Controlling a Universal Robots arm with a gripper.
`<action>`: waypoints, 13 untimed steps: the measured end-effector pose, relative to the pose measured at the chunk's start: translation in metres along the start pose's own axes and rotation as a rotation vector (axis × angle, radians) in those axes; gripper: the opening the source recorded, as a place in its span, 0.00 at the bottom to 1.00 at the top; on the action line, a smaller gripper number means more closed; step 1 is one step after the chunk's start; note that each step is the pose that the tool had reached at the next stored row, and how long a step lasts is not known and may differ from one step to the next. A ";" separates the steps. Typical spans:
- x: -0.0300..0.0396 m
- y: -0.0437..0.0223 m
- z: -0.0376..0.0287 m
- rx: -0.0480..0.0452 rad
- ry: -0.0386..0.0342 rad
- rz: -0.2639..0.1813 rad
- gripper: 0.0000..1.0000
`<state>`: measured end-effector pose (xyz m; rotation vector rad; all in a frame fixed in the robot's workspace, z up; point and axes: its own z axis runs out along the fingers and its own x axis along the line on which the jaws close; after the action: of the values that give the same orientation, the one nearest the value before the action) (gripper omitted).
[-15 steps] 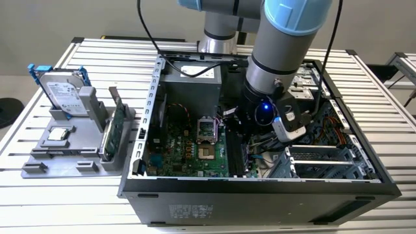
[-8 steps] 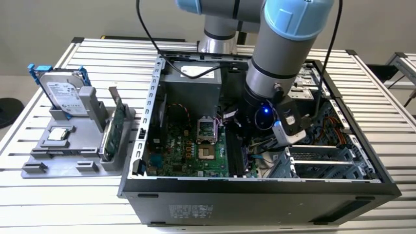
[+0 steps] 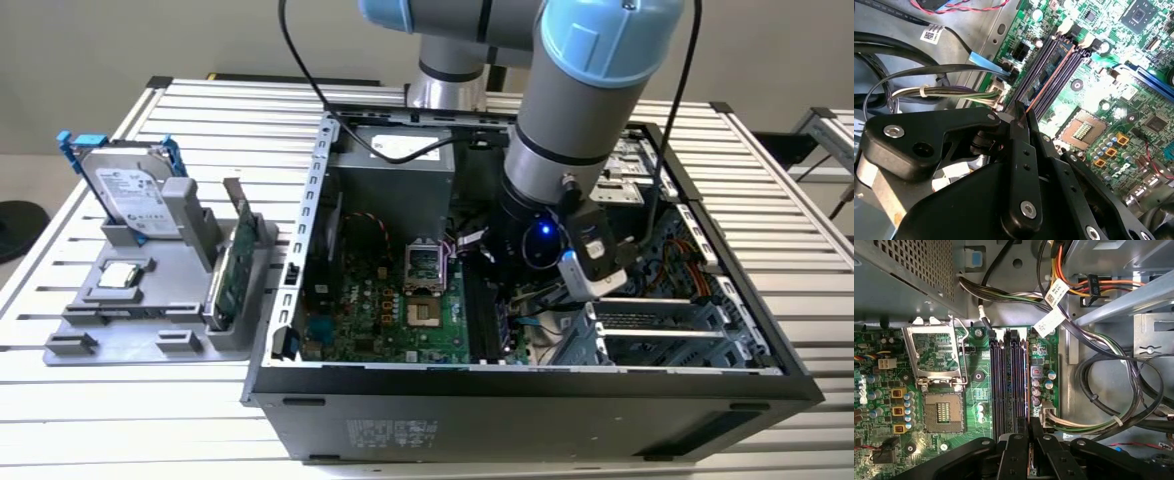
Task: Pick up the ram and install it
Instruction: 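Insert the ram into the slot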
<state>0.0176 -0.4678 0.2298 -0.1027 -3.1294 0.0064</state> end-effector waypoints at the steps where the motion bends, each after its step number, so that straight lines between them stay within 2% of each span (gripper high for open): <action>1: 0.0000 0.0000 0.0001 -0.0001 0.0000 0.000 0.00; 13: 0.0009 -0.0002 0.0041 0.0018 -0.0002 0.000 0.00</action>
<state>0.0167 -0.4679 0.2257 -0.1021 -3.1296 0.0092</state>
